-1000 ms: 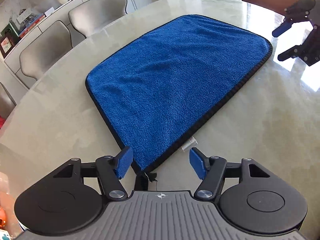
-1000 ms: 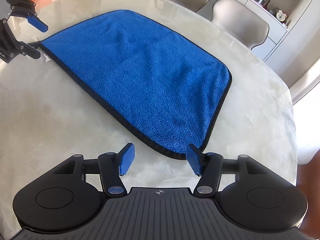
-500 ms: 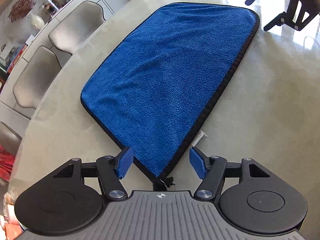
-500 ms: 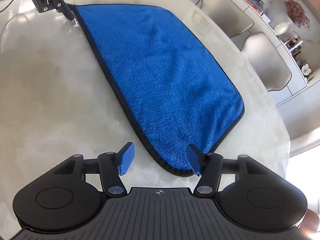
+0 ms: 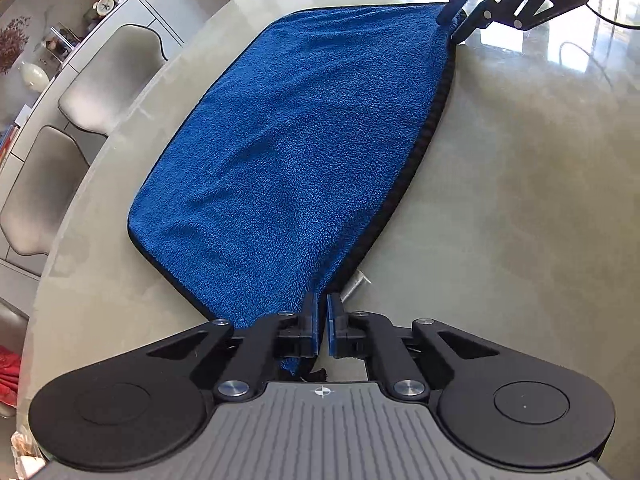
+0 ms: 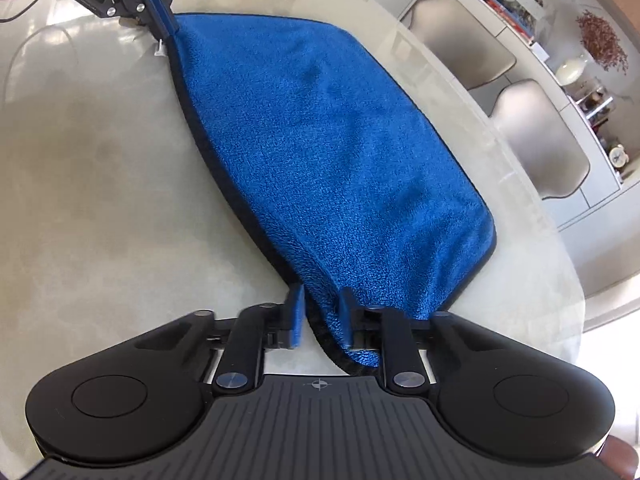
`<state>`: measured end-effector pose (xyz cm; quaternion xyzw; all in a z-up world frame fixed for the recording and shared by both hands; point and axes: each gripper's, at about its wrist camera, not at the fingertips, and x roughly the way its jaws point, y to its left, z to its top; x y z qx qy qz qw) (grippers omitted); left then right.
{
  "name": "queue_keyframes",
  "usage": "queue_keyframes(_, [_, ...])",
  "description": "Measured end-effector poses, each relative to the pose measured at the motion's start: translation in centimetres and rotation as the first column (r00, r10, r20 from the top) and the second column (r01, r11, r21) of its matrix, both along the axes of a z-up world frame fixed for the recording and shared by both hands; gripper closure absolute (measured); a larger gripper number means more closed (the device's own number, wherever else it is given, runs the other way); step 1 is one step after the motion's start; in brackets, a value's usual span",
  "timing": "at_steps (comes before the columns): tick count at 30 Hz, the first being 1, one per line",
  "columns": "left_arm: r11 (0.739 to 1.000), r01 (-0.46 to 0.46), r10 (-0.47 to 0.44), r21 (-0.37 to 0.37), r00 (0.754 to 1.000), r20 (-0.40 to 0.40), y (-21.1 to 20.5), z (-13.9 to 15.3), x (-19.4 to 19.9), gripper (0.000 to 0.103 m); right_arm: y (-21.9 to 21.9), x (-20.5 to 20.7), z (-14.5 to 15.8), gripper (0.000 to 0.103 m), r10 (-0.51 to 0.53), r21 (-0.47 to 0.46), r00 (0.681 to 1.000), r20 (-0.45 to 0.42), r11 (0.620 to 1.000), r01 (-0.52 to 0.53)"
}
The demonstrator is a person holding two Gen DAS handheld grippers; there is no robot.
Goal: Fold towel
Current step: 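Lift the held edge with both grippers and fold it over the towel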
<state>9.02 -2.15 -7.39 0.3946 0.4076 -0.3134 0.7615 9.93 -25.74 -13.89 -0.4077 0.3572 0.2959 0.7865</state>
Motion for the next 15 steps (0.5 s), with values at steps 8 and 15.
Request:
queue_keyframes(8, [1.000, -0.007, 0.007, -0.011, 1.000, 0.004, -0.1, 0.3, 0.5, 0.100, -0.6, 1.1, 0.8, 0.091, -0.035, 0.018, 0.999, -0.011, 0.999, 0.036])
queue_keyframes(15, [0.996, -0.066, 0.069, -0.056, 0.996, 0.054, 0.1, 0.9, 1.1, 0.101, 0.7, -0.6, 0.6, 0.082, 0.053, 0.049, 0.997, -0.053, 0.998, -0.050])
